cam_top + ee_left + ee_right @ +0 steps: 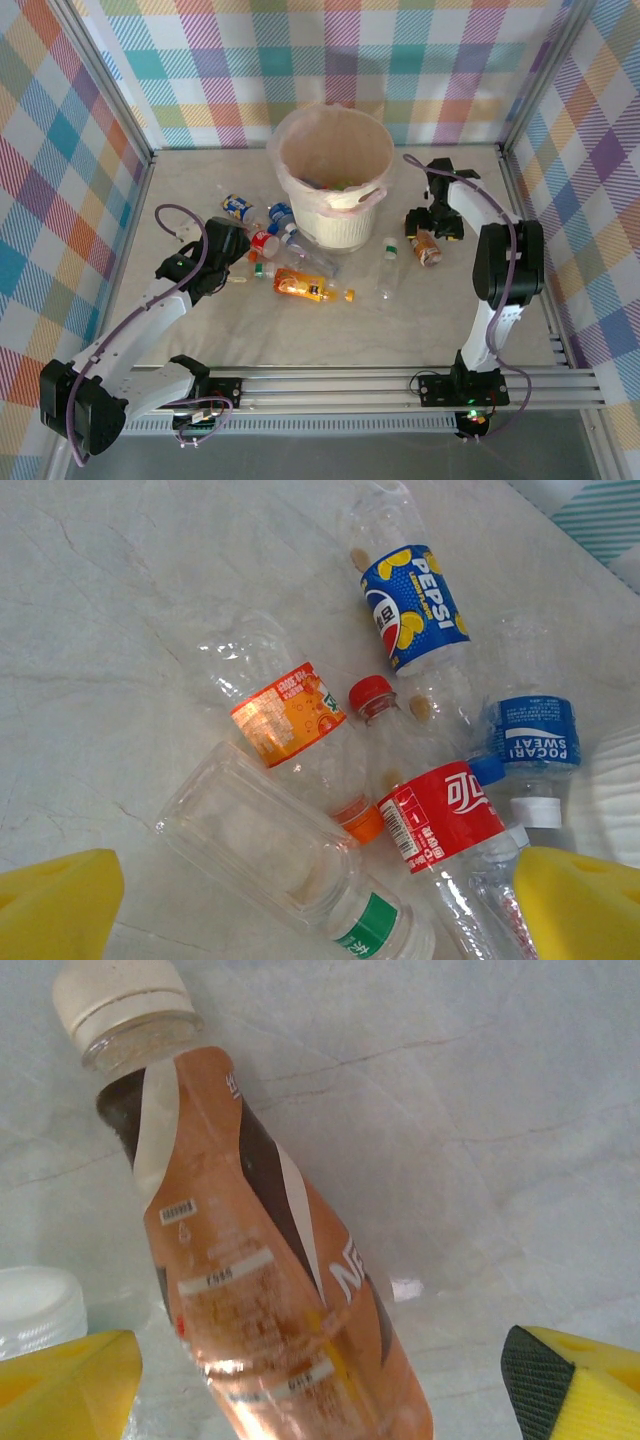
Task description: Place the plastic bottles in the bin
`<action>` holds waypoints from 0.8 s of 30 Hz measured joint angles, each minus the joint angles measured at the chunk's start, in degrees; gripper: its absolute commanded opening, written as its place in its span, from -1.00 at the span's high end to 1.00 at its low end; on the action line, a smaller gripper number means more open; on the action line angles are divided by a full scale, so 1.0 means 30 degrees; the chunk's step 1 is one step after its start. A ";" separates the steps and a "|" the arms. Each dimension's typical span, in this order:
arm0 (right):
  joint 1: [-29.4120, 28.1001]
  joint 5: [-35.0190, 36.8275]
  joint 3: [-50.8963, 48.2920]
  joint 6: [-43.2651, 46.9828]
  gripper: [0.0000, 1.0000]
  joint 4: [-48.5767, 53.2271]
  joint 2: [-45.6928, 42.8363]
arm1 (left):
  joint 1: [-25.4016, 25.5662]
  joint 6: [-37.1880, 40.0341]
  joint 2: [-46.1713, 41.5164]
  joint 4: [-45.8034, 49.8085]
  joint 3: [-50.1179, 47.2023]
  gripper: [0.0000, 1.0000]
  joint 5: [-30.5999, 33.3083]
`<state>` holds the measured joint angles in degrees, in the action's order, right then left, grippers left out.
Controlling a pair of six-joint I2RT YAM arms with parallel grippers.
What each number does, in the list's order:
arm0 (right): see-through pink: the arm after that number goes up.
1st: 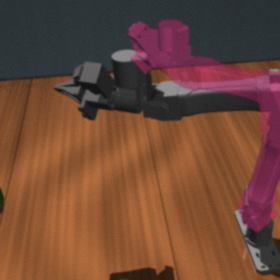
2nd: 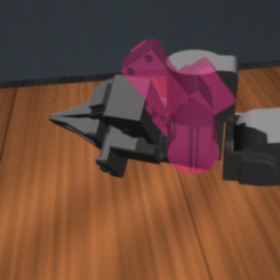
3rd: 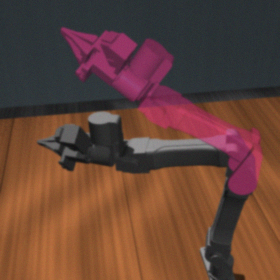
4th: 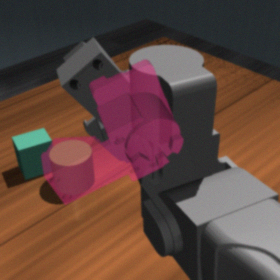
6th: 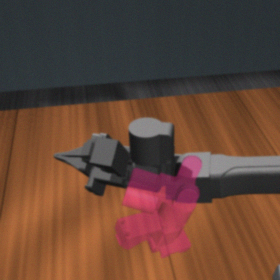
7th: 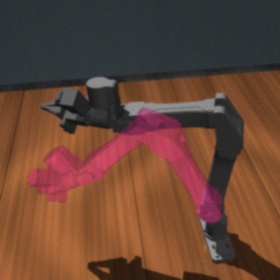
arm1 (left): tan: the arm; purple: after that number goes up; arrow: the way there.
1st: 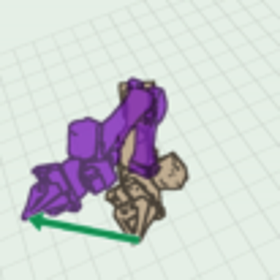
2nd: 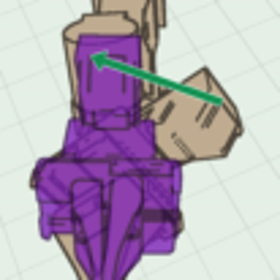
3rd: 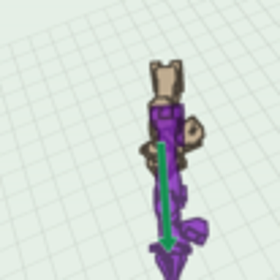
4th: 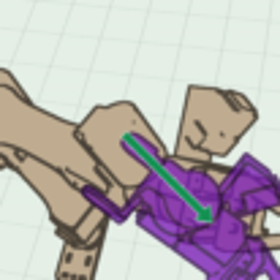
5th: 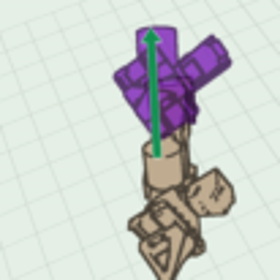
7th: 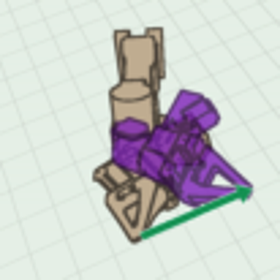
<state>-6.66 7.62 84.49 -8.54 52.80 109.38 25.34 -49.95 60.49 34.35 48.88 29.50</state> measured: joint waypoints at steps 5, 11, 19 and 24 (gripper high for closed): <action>0.0051 -0.0364 0.0291 0.0109 -0.76 -0.0117 0.1042 | -0.0036 0.0000 0.0051 0.0000 0.0000 -1.00 -0.0058; 0.0153 -0.0699 0.0634 0.0102 -0.63 -0.0255 0.1967 | -0.0160 0.0000 0.0051 0.0000 -0.0007 -1.00 -0.0182; 0.0393 -0.0940 0.0627 0.0080 -0.52 -0.0437 0.2441 | -0.0175 0.0000 0.0058 0.0000 -0.0007 -1.00 -0.0204; 0.0583 -0.1399 0.0474 0.0007 -0.36 -0.0867 0.2448 | -0.0219 0.0000 0.0058 0.0000 -0.0029 -1.00 -0.0342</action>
<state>-4.91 3.42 85.91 -8.51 50.19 116.73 24.69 -49.95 60.66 34.35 48.80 28.47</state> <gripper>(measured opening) 0.710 0.999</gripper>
